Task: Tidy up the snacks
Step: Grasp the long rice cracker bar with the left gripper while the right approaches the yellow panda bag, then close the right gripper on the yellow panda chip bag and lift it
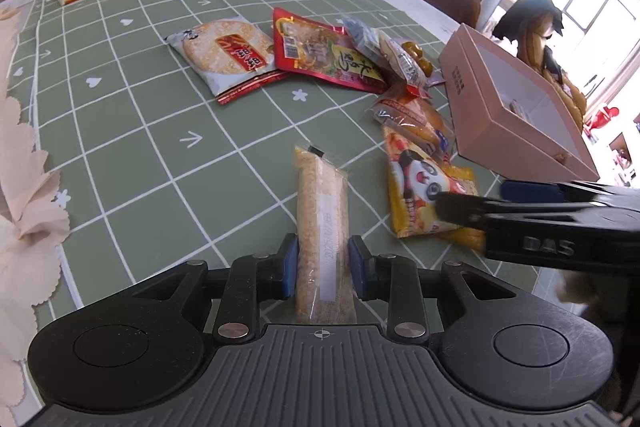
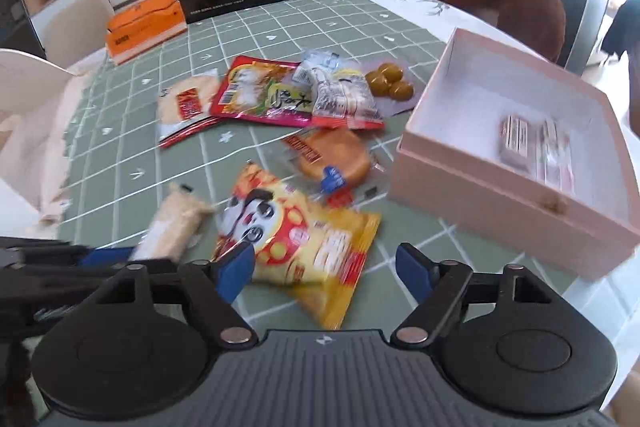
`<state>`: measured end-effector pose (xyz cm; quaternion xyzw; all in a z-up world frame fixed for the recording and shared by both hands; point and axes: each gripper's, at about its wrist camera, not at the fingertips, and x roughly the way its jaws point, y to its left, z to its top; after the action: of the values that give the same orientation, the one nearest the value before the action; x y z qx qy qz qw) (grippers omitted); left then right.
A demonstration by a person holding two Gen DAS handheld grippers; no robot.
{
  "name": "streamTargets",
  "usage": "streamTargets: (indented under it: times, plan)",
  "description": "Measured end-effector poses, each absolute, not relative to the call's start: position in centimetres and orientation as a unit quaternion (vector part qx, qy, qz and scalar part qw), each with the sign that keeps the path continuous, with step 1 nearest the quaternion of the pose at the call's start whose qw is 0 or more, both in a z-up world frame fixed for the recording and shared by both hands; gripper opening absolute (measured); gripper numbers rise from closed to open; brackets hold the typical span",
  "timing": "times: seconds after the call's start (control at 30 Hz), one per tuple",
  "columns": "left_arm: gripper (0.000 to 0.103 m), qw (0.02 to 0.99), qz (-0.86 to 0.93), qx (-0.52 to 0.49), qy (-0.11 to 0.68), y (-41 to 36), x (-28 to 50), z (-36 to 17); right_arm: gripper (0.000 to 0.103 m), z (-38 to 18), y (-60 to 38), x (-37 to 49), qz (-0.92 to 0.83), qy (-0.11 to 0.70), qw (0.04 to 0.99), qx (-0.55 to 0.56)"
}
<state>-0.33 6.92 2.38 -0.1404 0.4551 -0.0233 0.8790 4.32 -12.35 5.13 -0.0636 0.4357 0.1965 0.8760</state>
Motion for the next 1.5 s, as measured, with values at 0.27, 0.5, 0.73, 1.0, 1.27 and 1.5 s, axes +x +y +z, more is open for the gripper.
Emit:
streamTargets:
  times: [0.27, 0.5, 0.73, 1.0, 1.27, 1.5]
  plan:
    - [0.032, 0.880, -0.028, -0.140, 0.453, 7.0, -0.5, 2.3, 0.089, 3.3, -11.3, 6.8, 0.228, 0.466, 0.854, -0.032]
    - [0.032, 0.879, -0.019, -0.132, 0.458, 6.4, -0.4, 2.5, 0.053, 4.0, -12.3, 5.5, 0.244, 0.475, 0.845, -0.017]
    - [0.032, 0.874, -0.033, -0.116, 0.470, 3.8, -0.1, 2.7, 0.050, 3.9, -16.6, 4.1, 0.213, 0.489, 0.846, 0.016]
    - [0.032, 0.880, -0.055, -0.088, 0.464, 1.0, 1.3, 2.4, 0.051, 3.6, -20.1, 2.0, 0.184, 0.499, 0.846, 0.022]
    - [0.032, 0.880, -0.081, -0.071, 0.463, 0.7, 1.9, 2.4, 0.063, 3.7, -20.2, 1.4, 0.137, 0.511, 0.848, 0.023]
    - [0.032, 0.880, -0.113, -0.080, 0.455, 1.7, 1.5, 2.2, 0.074, 5.9, -19.5, 0.4, 0.083, 0.493, 0.866, -0.002]
